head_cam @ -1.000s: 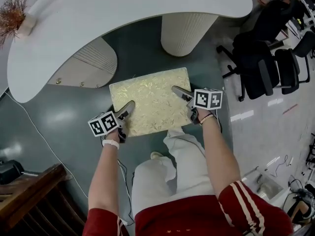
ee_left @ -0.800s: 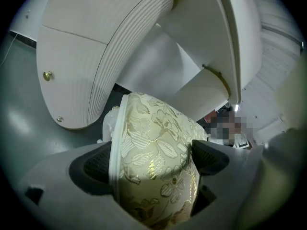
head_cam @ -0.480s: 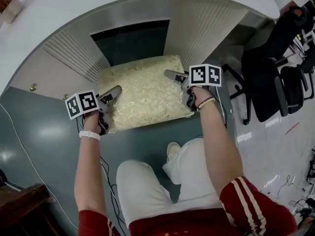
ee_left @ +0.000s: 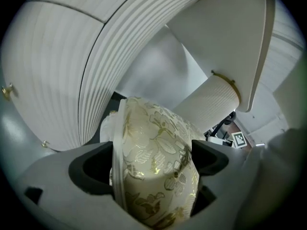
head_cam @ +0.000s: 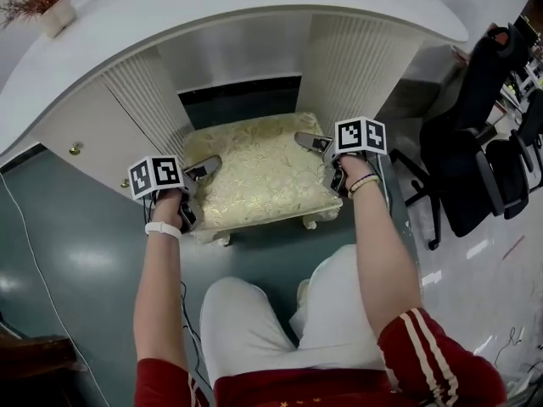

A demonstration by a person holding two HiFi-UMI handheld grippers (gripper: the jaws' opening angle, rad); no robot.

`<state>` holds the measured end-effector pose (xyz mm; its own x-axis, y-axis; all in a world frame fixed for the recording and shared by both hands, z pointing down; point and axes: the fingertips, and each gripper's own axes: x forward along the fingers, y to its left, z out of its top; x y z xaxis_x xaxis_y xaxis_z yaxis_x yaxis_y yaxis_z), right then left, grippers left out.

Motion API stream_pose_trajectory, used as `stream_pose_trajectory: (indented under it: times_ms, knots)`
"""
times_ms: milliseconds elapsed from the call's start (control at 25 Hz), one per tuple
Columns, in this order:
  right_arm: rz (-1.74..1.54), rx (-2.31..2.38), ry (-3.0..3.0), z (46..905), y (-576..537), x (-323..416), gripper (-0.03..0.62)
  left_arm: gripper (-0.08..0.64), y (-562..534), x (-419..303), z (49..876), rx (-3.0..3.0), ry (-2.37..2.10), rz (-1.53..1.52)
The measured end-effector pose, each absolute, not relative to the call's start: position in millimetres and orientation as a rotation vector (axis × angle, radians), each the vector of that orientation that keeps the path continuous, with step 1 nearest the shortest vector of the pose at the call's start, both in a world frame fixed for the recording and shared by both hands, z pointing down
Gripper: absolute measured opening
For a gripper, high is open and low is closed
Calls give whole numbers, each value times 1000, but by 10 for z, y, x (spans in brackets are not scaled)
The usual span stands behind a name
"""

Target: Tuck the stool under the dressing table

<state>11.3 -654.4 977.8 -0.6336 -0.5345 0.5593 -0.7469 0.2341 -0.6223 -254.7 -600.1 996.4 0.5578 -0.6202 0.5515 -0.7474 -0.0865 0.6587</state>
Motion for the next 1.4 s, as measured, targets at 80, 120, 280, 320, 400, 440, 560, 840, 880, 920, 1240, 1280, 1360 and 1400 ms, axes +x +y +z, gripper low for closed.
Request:
stream_pose_trajectory:
  times_ms: [80,120,280,320,400,440,560,840,880,920,1240,1280,1360,1400]
  knots:
    - [1267,1215,-2331,9679,-6471,118,422,512,-5964,-2563,9906,1833,-1160,182]
    - [1208,1202,-2358,9634,-6427,110,438,513,-5945,-2559,9878,1860,-1175,197]
    - [949,1062,-2426,9574,-6153,42,450,515,-5757,-2520,9832,1977,-1212,256]
    - [900,1032,-2434,9557,-6091,24,458,515,-5690,-2515,9807,2011,-1220,269]
    - [833,996,-2446,9525,-5986,4,465,514,-5525,-2503,9745,2082,-1223,291]
    - [808,978,-2450,9508,-5926,0,470,512,-5427,-2485,9720,2117,-1212,303]
    - [717,878,-2458,9457,-5684,7,471,511,-5141,-2400,9692,2214,-1162,348]
    - [558,718,-2391,9532,-5211,123,446,517,-4901,-2329,9717,2310,-1131,489]
    - [525,716,-2372,9553,-5208,125,443,517,-4860,-2330,9733,2324,-1123,525]
    - [498,716,-2355,9571,-5212,126,432,517,-4826,-2329,9752,2335,-1123,557]
    - [467,749,-2253,9628,-5235,140,419,502,-4837,-2315,9813,2326,-1156,622]
    - [465,760,-2247,9626,-5250,142,419,502,-4853,-2316,9812,2322,-1160,624]
    - [460,790,-2245,9623,-5311,144,417,496,-4915,-2323,9816,2311,-1181,621]
    - [459,807,-2246,9624,-5350,143,416,494,-4954,-2329,9820,2306,-1190,616]
